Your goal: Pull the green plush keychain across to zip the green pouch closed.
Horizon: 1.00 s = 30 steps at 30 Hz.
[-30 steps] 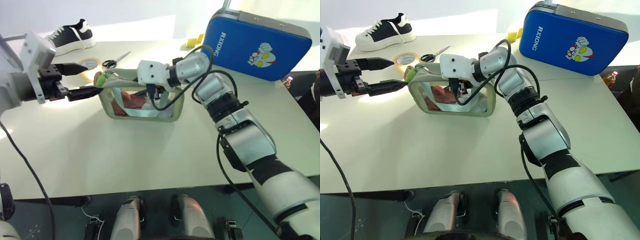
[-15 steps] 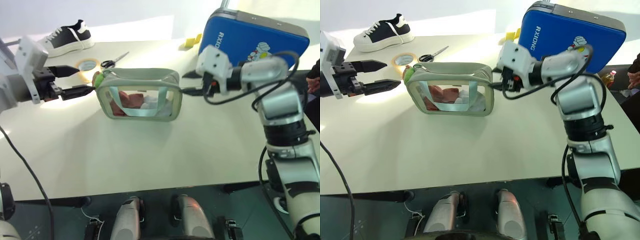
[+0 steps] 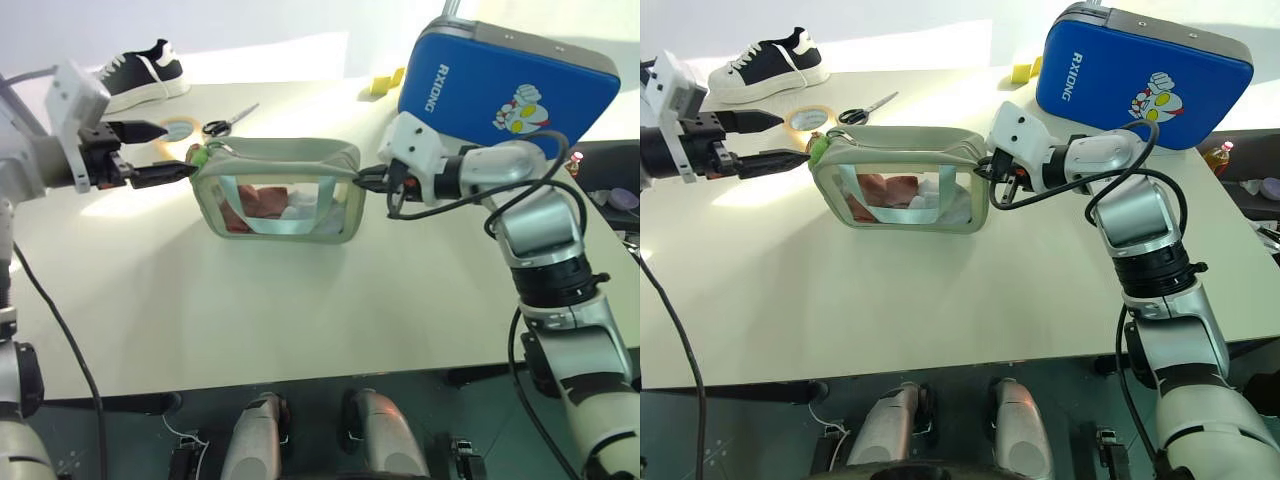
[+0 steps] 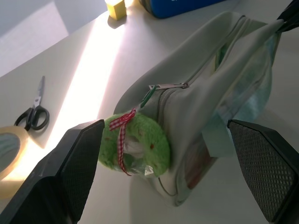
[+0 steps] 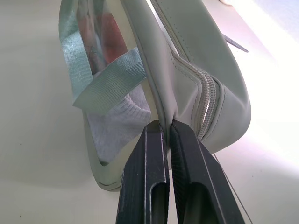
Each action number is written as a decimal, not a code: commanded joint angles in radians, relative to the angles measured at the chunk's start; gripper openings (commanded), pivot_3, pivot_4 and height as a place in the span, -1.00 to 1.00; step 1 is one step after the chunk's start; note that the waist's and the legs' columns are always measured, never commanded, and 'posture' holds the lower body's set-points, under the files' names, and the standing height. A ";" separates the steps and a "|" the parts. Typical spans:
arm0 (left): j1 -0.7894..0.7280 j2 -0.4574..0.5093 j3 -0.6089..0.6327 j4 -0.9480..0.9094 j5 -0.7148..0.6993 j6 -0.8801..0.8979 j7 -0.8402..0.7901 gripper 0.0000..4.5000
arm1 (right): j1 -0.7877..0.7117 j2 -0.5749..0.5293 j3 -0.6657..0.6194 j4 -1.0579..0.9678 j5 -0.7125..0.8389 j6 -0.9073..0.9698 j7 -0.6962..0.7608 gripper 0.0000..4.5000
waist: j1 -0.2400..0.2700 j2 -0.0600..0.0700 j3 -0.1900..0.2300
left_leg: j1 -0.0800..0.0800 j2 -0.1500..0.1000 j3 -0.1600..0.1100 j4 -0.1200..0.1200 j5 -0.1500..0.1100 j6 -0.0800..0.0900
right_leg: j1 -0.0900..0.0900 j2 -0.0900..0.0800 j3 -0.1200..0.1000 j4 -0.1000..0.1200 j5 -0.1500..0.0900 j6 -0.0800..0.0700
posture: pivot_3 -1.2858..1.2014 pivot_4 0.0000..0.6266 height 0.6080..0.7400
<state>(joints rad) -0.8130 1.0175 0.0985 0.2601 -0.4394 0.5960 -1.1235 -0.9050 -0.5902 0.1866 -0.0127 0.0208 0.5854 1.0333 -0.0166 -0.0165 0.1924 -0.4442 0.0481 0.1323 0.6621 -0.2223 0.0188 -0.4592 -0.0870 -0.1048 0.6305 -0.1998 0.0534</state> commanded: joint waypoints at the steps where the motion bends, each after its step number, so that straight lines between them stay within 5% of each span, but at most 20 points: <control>1: -0.045 0.009 0.004 0.102 0.057 -0.074 -0.005 1.00 | -0.013 -0.014 0.004 -0.009 0.004 -0.028 -0.005 -0.99 | 0.000 0.000 0.000 | 0.000 0.000 0.000 0.000 0.000 0.000 | 0.000 0.000 0.000 0.000 0.000 0.000 | 0.03 -0.52 1.00; 18: -0.216 -0.180 -0.041 0.509 0.243 -0.333 0.092 1.00 | 0.002 -0.014 0.022 -0.043 0.020 -0.014 -0.013 -0.99 | -0.001 -0.001 0.000 | -0.001 0.000 0.001 0.001 0.000 0.001 | 0.000 0.000 0.000 0.000 0.000 0.000 | 0.03 -0.52 1.00; 30: -0.228 -0.205 -0.048 0.534 0.263 -0.373 0.034 1.00 | 0.008 -0.015 0.033 -0.076 0.026 0.010 -0.011 -0.99 | 0.000 -0.001 0.000 | -0.001 0.000 0.001 0.001 0.000 0.001 | 0.000 0.000 0.000 0.001 0.000 0.000 | 0.03 -0.52 1.00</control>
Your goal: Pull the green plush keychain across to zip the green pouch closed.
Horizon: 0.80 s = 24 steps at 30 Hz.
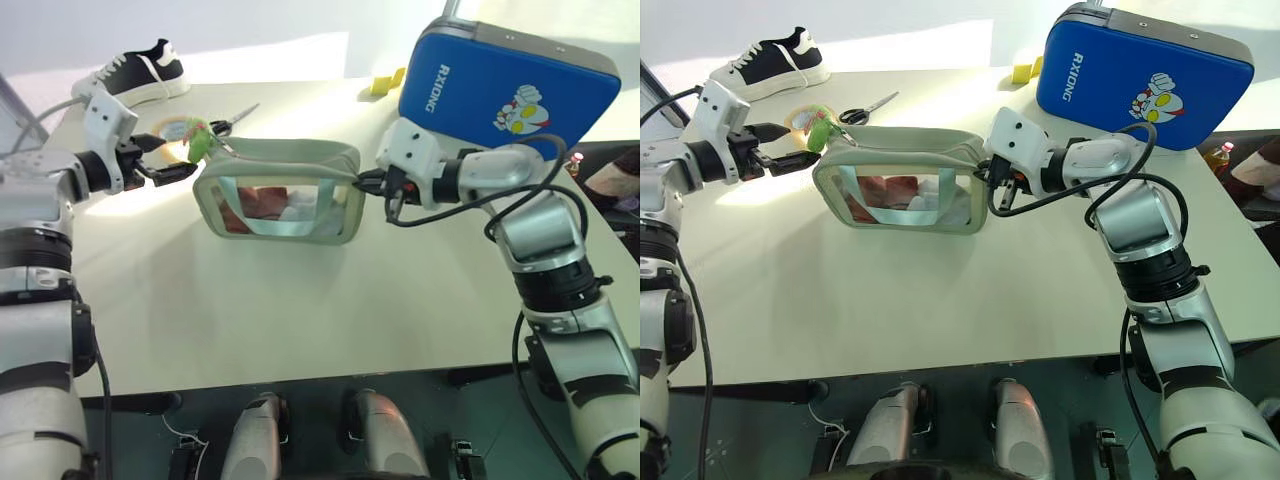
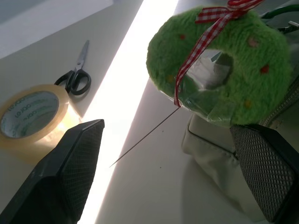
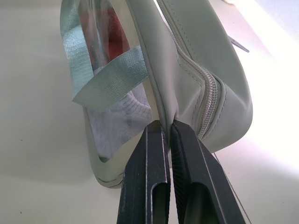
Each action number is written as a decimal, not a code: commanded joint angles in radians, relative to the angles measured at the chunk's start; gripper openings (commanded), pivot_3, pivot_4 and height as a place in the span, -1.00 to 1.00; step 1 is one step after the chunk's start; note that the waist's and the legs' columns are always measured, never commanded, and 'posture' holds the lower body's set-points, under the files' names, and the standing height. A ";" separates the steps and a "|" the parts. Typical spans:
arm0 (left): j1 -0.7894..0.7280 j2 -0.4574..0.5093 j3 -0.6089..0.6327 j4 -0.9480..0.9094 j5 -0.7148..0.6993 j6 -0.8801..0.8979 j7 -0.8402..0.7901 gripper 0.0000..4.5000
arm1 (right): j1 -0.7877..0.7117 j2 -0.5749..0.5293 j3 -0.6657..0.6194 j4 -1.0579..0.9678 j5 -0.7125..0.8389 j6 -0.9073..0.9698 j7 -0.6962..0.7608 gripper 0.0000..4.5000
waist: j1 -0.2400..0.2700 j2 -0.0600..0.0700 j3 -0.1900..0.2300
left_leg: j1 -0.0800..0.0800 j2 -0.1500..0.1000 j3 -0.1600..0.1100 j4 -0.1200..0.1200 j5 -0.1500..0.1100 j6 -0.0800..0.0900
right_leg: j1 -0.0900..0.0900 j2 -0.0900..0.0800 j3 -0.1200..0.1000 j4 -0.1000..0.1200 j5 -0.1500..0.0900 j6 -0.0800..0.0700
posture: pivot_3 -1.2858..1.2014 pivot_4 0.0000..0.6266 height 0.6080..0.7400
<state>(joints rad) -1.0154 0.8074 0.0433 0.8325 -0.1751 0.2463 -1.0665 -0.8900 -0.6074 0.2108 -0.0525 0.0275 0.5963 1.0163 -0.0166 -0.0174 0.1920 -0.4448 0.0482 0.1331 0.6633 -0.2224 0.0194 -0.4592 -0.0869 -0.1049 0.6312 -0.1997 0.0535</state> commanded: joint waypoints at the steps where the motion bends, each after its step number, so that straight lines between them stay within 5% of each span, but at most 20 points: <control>1: -0.025 0.002 0.010 -0.043 -0.003 -0.024 -0.028 1.00 | -0.007 0.003 0.008 -0.034 0.018 -0.002 0.004 -0.99 | -0.001 0.000 0.000 | 0.000 0.000 0.000 0.000 0.000 0.000 | 0.000 0.000 0.000 0.000 0.000 0.000 | 0.03 -0.52 1.00; 8: -0.033 -0.012 0.021 -0.064 -0.010 -0.020 -0.055 1.00 | -0.008 0.003 0.007 -0.036 0.019 0.008 -0.003 -0.99 | -0.001 0.000 0.000 | 0.000 0.000 0.000 0.000 0.000 0.000 | 0.000 0.000 0.000 0.000 0.000 0.000 | 0.03 -0.52 1.00; 11: -0.046 -0.018 0.038 -0.056 -0.021 -0.015 -0.045 0.60 | -0.007 0.003 0.005 -0.033 0.017 0.009 -0.007 -1.00 | 0.000 0.000 0.000 | 0.000 0.000 0.000 0.000 0.000 0.000 | 0.000 0.000 0.000 0.000 0.000 0.000 | 0.03 -0.52 1.00; 18: -0.075 0.000 0.051 -0.051 -0.015 -0.030 -0.031 -0.98 | -0.004 -0.004 0.012 -0.038 0.020 0.012 -0.006 -1.00 | -0.001 0.000 0.000 | 0.000 0.000 0.000 0.000 0.000 0.000 | 0.000 0.000 0.000 0.000 0.000 0.000 | 0.03 -0.52 1.00; 24: -0.102 -0.012 0.029 -0.242 -0.041 0.026 -0.062 -0.98 | 0.006 -0.010 0.010 -0.042 0.018 0.017 -0.009 -1.00 | 0.000 0.000 0.000 | 0.000 0.000 0.000 0.000 0.000 0.000 | 0.000 0.000 0.000 0.000 0.000 0.000 | 0.03 -0.52 1.00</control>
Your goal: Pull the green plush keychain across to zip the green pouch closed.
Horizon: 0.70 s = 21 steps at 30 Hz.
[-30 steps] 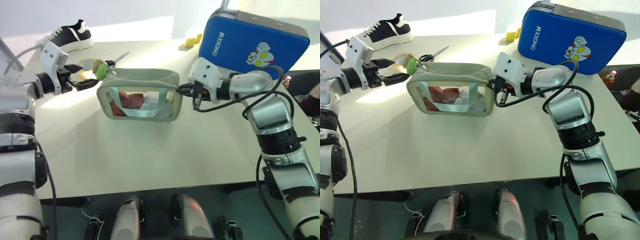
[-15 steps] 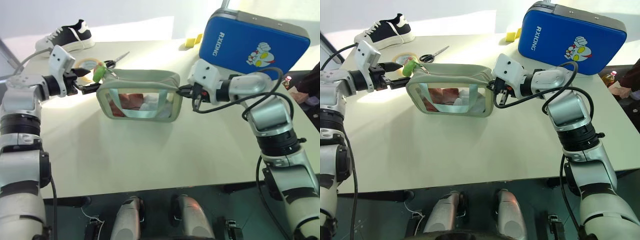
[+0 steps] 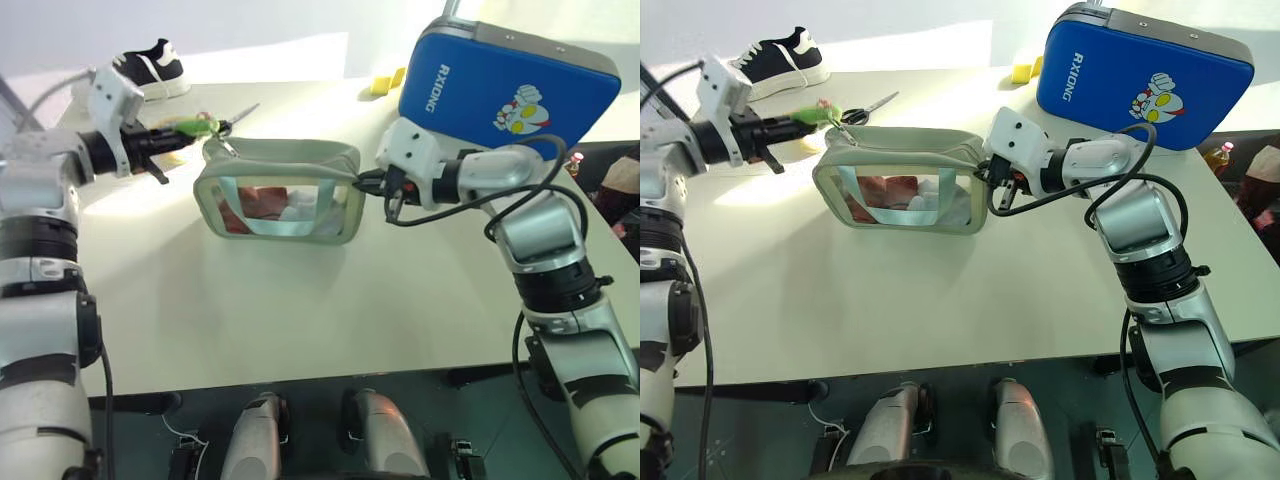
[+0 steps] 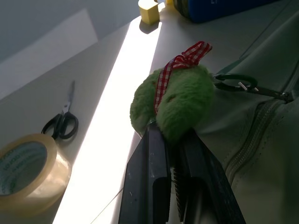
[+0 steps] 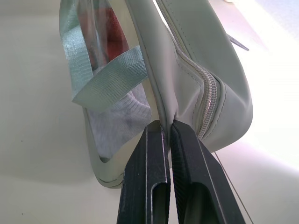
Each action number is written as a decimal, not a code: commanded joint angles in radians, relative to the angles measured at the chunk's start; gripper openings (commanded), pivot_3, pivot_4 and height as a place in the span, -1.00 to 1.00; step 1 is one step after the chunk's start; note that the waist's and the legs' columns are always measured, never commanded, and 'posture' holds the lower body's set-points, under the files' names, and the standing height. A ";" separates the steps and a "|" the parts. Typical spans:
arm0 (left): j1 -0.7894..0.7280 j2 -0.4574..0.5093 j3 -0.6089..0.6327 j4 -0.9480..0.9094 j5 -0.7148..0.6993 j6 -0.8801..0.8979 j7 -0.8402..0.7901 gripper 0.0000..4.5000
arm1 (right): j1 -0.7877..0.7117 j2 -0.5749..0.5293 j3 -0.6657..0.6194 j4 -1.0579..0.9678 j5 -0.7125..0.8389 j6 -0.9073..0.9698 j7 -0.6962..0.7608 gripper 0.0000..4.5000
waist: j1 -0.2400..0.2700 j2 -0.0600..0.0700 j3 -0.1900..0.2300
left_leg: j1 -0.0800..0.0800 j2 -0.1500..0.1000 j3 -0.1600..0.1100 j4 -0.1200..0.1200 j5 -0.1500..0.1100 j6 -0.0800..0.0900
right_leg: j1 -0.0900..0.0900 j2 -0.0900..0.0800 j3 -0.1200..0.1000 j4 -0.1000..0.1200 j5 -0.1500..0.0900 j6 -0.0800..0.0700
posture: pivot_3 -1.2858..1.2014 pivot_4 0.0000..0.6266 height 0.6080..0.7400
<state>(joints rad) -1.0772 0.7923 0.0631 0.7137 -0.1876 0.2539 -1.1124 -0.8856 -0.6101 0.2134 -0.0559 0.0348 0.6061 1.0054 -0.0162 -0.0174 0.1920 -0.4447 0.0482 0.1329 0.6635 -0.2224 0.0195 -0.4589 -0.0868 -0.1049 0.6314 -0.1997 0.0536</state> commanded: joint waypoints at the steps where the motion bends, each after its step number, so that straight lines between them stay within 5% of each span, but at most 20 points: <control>1: -0.039 -0.007 -0.004 -0.160 -0.026 0.023 -0.019 -0.98 | 0.001 -0.006 0.008 -0.040 0.012 0.008 0.002 -1.00 | 0.000 0.000 0.000 | 0.000 0.000 0.000 0.000 0.000 0.000 | 0.000 0.000 0.000 0.000 0.000 0.000 | 0.03 -0.52 1.00; 9: 0.055 -0.037 -0.181 -0.282 0.121 -0.117 -0.058 -0.98 | -0.004 0.006 0.009 -0.037 0.013 0.010 -0.014 -1.00 | -0.005 0.000 0.000 | 0.001 -0.001 0.001 0.000 0.000 0.000 | 0.001 0.001 0.000 0.000 0.000 0.000 | 0.03 -0.52 1.00; 13: 0.010 -0.026 -0.167 -0.242 0.126 -0.122 -0.052 -0.35 | -0.001 -0.001 0.009 -0.036 0.017 0.006 -0.016 -1.00 | -0.001 0.000 0.000 | 0.001 0.000 0.001 0.000 0.000 0.000 | 0.001 0.002 0.000 0.000 0.000 0.000 | 0.03 -0.52 1.00; 19: -0.038 0.035 -0.154 -0.252 0.129 -0.106 -0.079 0.99 | -0.011 0.007 0.014 -0.016 0.017 -0.004 -0.022 -1.00 | -0.003 0.000 0.000 | 0.001 0.001 0.000 0.000 0.000 0.000 | 0.000 0.002 0.000 0.000 0.000 0.000 | 0.03 -0.52 1.00; 21: -0.052 0.083 -0.143 -0.270 0.117 -0.078 -0.121 0.99 | -0.019 0.008 0.017 -0.008 0.016 -0.012 -0.020 -1.00 | -0.005 0.000 0.000 | 0.001 0.001 0.000 0.000 0.000 0.000 | 0.000 0.002 0.000 0.000 0.000 0.000 | 0.03 -0.52 1.00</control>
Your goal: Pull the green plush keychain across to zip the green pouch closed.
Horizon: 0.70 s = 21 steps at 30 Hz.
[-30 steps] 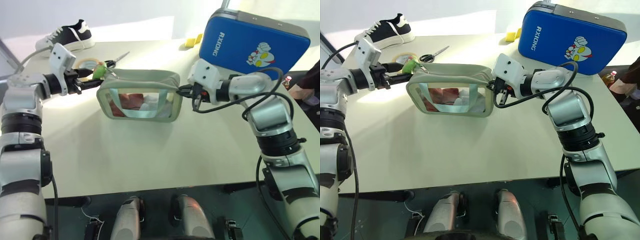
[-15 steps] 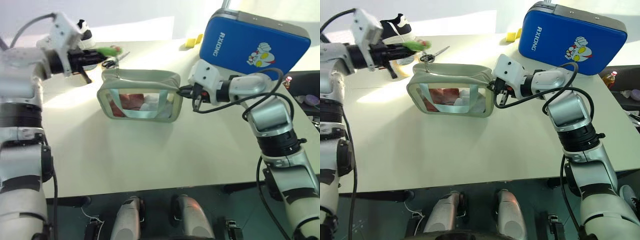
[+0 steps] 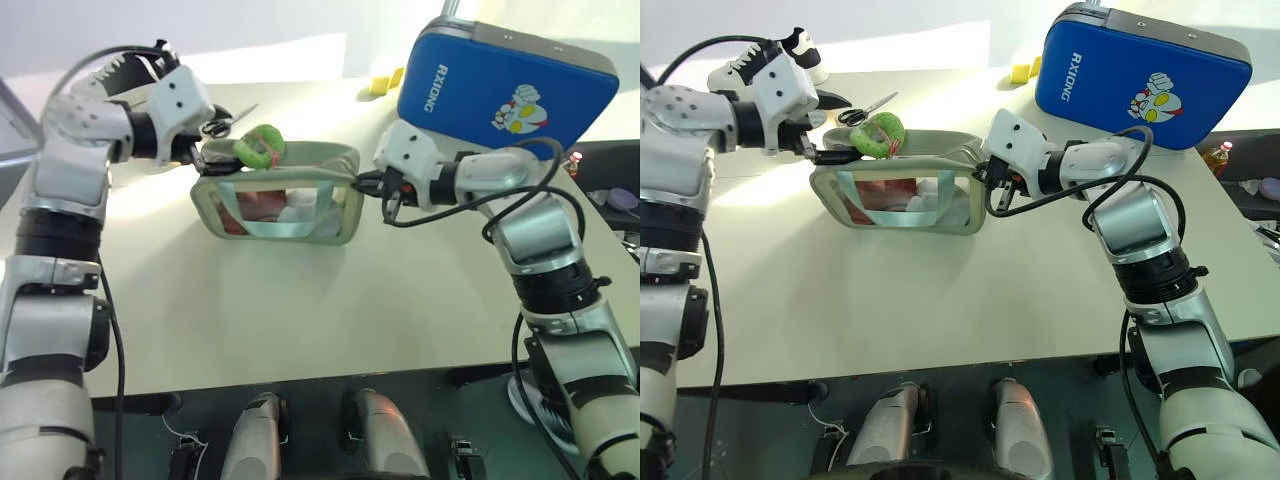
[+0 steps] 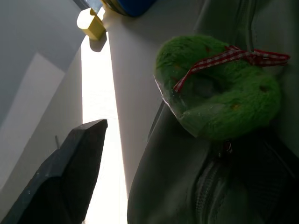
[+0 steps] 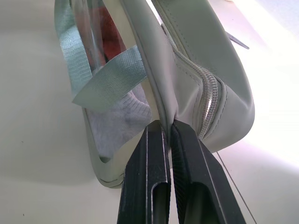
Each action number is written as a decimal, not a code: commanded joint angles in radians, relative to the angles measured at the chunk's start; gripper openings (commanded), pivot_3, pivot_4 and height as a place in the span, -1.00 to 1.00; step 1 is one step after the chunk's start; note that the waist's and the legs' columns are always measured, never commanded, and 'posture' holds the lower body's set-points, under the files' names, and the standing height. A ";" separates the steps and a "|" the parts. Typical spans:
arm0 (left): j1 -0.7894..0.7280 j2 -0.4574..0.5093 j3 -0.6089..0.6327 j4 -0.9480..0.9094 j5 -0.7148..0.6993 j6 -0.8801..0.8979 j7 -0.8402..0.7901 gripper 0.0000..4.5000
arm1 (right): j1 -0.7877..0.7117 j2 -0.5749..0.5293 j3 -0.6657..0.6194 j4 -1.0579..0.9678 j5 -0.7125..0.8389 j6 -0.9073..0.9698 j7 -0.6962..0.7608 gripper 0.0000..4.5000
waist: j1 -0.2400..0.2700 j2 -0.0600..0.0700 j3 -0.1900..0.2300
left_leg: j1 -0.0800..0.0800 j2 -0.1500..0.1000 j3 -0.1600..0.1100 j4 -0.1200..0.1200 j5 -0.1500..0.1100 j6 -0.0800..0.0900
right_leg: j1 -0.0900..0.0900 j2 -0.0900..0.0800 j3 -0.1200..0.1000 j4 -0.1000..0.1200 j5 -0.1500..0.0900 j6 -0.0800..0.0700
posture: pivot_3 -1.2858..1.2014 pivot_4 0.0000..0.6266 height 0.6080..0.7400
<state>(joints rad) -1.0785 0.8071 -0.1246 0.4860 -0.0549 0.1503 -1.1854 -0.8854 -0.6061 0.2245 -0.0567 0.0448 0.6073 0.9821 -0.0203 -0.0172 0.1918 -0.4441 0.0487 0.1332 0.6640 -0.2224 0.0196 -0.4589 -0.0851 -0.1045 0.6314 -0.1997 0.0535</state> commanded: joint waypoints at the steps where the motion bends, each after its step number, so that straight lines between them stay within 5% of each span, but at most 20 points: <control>1: -0.046 0.095 0.049 -0.059 -0.023 0.041 -0.073 0.99 | -0.020 0.004 0.005 -0.003 0.005 -0.018 0.003 -1.00 | -0.001 0.000 0.000 | 0.000 0.000 0.000 0.000 0.000 0.000 | 0.000 0.000 0.000 0.000 0.000 0.000 | 0.03 -0.52 1.00; 7: 0.116 0.187 0.058 -0.180 -0.041 0.074 -0.136 0.99 | -0.028 0.012 0.011 0.013 0.005 -0.028 0.002 -1.00 | 0.002 0.001 0.000 | 0.001 0.001 -0.001 0.000 0.000 0.000 | 0.000 -0.001 0.000 0.000 0.000 0.000 | 0.03 -0.52 1.00; 14: 0.255 0.140 0.065 -0.262 -0.029 0.111 -0.040 0.99 | -0.025 0.010 0.011 0.009 0.003 -0.023 -0.001 -1.00 | 0.005 0.000 0.000 | 0.000 0.001 -0.001 0.000 0.000 0.000 | 0.000 -0.001 0.000 0.000 0.000 0.000 | 0.03 -0.52 1.00; 17: 0.246 0.112 0.075 -0.246 -0.036 0.115 -0.005 0.62 | -0.024 0.005 0.013 0.002 0.005 -0.019 0.006 -1.00 | 0.006 0.000 0.000 | 0.000 0.001 -0.001 0.000 0.000 0.000 | 0.000 0.000 0.000 0.000 0.000 0.000 | 0.03 -0.52 1.00; 21: 0.243 0.103 0.069 -0.232 -0.039 0.106 0.003 -0.33 | -0.020 0.004 0.010 0.002 0.002 -0.018 0.000 -1.00 | 0.005 0.000 0.000 | 0.000 0.001 0.000 0.000 0.000 0.000 | 0.000 0.000 0.000 0.000 0.000 0.000 | 0.03 -0.52 1.00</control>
<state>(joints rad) -0.8183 0.9039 -0.0831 0.2576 -0.0878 0.2701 -1.1893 -0.8941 -0.6024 0.2300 -0.0340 0.0440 0.5915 0.9838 -0.0157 -0.0167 0.1915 -0.4443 0.0493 0.1330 0.6641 -0.2224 0.0196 -0.4589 -0.0852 -0.1043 0.6316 -0.1998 0.0534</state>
